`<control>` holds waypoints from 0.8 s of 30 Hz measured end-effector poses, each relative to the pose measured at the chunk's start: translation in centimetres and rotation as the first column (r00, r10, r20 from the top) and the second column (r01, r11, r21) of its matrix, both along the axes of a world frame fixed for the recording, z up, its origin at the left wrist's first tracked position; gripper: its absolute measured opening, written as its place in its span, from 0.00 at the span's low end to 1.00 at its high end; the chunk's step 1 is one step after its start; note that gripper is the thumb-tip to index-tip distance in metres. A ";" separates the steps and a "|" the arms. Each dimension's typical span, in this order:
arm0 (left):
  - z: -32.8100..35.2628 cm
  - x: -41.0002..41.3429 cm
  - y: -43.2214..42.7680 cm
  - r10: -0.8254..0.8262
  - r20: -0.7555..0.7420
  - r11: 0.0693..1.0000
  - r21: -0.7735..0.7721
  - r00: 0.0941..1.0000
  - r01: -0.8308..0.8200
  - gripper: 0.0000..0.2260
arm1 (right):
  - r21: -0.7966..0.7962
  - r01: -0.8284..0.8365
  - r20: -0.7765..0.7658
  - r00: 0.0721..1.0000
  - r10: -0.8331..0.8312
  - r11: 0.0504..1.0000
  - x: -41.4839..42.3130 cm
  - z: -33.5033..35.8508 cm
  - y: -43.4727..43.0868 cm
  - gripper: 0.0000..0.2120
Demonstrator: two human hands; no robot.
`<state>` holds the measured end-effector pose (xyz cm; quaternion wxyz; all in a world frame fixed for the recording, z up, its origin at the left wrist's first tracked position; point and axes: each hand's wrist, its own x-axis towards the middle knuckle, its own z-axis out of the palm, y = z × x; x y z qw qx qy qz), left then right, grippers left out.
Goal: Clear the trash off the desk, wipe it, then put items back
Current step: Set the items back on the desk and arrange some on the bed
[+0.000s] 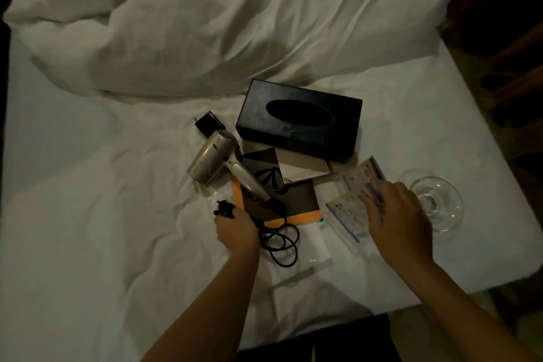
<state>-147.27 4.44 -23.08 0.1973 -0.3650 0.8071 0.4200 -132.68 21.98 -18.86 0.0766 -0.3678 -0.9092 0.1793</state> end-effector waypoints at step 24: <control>-1.1 -0.8 0.0 -0.438 0.085 0.852 -0.278 0.895 0.443 0.34 | -0.060 -0.020 -0.013 1.000 0.019 0.998 -0.8 -1.2 0.7 0.07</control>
